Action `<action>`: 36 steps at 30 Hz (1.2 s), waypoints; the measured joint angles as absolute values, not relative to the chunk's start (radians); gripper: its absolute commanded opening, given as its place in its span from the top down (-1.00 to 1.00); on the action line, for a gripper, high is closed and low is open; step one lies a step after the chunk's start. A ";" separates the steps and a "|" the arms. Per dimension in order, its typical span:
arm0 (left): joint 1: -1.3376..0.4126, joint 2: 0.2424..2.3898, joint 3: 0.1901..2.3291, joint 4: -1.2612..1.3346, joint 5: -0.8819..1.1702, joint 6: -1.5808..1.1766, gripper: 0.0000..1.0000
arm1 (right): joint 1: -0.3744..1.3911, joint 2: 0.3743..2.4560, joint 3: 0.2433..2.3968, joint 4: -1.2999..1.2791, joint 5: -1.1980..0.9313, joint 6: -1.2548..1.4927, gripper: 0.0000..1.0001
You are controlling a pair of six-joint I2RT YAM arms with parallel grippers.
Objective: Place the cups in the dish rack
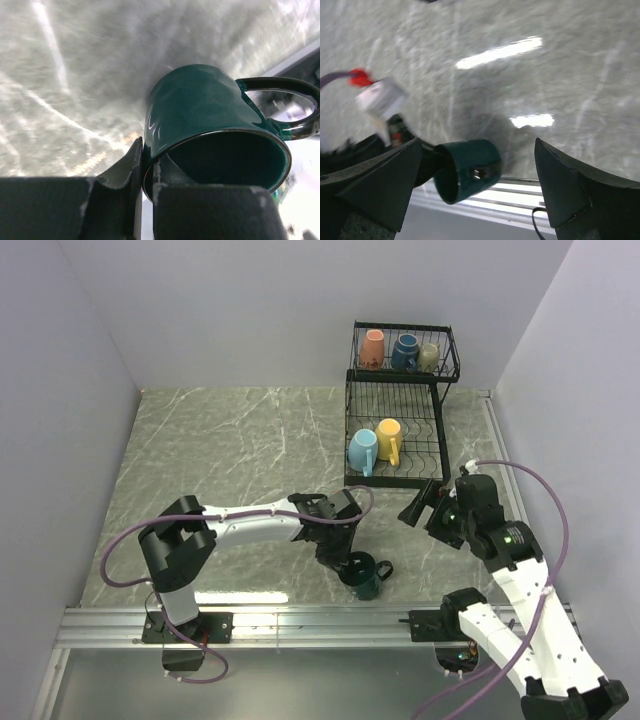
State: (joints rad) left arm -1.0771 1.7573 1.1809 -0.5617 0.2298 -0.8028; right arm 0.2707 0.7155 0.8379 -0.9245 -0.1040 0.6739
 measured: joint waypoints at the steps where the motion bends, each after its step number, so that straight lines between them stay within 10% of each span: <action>1: -1.074 1.760 1.181 -0.557 0.263 -0.789 0.99 | 0.271 0.700 0.831 -0.912 -0.133 0.670 -0.99; 14: -0.855 1.574 1.050 -0.151 0.871 -0.977 0.99 | 0.271 0.645 0.850 -0.537 -0.659 0.669 -1.00; 28: -0.743 1.499 1.008 0.458 1.050 -1.515 0.99 | 0.271 0.800 1.001 -0.212 -0.832 0.782 -0.97; 36: -0.742 1.577 1.003 0.764 1.041 -1.782 0.99 | 0.270 0.828 1.006 -0.128 -0.822 0.819 -0.16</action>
State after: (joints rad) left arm -0.7418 1.5772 1.0031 0.7643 1.0409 -1.7817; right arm 0.2695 0.8280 1.0061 -0.1280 -0.8215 0.8188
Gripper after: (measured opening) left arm 0.097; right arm 0.696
